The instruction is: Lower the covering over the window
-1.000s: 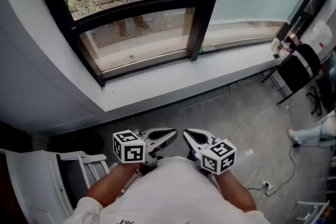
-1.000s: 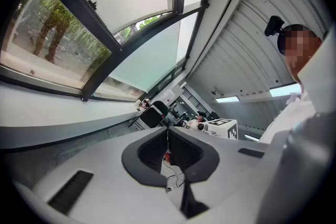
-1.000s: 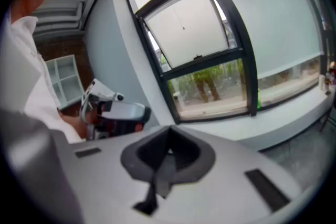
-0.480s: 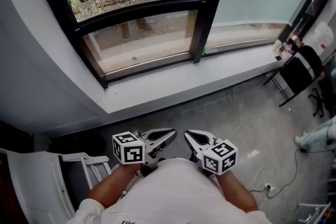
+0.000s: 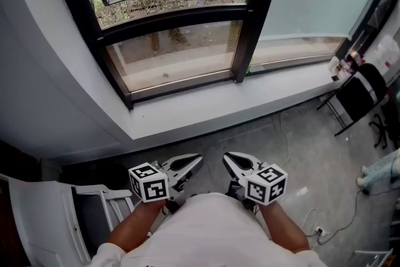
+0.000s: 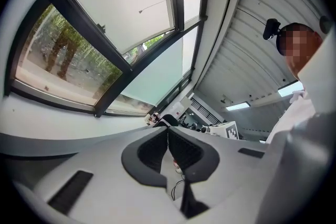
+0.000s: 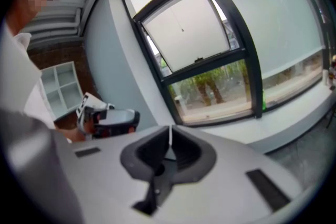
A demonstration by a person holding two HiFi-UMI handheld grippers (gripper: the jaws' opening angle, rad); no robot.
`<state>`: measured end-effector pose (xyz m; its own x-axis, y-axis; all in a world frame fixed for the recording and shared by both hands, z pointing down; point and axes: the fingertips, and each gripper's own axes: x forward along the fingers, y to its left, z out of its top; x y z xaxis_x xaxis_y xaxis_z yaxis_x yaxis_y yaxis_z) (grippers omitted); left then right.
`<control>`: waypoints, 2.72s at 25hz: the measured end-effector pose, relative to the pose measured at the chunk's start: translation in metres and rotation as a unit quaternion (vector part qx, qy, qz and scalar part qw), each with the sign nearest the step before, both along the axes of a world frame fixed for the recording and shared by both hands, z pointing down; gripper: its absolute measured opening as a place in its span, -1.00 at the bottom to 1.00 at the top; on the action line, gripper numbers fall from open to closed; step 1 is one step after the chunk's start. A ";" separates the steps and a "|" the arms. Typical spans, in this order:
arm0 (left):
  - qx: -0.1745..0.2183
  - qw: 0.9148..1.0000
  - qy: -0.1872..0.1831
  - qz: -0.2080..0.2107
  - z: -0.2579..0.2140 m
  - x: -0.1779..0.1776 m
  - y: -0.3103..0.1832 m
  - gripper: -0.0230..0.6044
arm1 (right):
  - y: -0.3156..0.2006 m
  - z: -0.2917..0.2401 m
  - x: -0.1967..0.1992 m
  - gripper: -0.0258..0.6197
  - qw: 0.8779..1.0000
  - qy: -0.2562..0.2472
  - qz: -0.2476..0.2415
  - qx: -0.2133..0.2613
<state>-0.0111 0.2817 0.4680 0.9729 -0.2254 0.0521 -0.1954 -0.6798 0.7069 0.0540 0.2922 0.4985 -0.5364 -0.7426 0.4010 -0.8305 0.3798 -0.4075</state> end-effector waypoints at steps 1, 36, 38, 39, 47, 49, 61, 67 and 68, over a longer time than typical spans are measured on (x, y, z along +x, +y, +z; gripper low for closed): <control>0.003 1.000 -0.001 -0.003 0.000 -0.002 -0.001 -0.86 | -0.003 -0.003 -0.001 -0.84 1.000 -0.002 -0.001 0.005; 0.012 0.982 -0.057 -0.178 -0.004 0.071 -0.333 -0.86 | -0.377 -0.002 0.066 -0.84 0.985 -0.046 -0.168 0.003; 0.013 0.980 -0.055 -0.188 -0.005 0.074 -0.347 -0.86 | -0.390 0.000 0.069 -0.84 0.984 -0.046 -0.172 0.001; 0.014 0.980 -0.055 -0.193 -0.006 0.074 -0.352 -0.86 | -0.395 0.000 0.068 -0.84 0.983 -0.048 -0.175 -0.001; 0.029 0.975 -0.050 -0.216 -0.014 0.044 -0.381 -0.86 | -0.411 -0.002 0.041 -0.84 0.980 -0.038 -0.197 -0.003; 0.030 0.975 -0.048 -0.217 -0.014 0.034 -0.386 -0.86 | -0.415 -0.003 0.035 -0.84 0.981 -0.032 -0.192 0.001; 0.036 0.979 -0.043 -0.199 -0.016 -0.006 -0.406 -0.86 | -0.431 -0.004 0.004 -0.84 0.987 -0.016 -0.161 0.002; 0.047 0.979 -0.046 -0.194 -0.018 -0.012 -0.408 -0.86 | -0.436 -0.007 -0.004 -0.84 0.988 -0.004 -0.156 0.010; 0.048 0.979 -0.046 -0.192 -0.018 -0.013 -0.408 -0.86 | -0.436 -0.006 -0.005 -0.84 0.988 -0.004 -0.155 0.009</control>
<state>-0.0243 -0.1262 0.4496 0.8080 -0.5814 0.0961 -0.5091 -0.6065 0.6107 0.0488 -0.1434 0.4920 -0.7426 -0.5484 0.3845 -0.6696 0.6229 -0.4047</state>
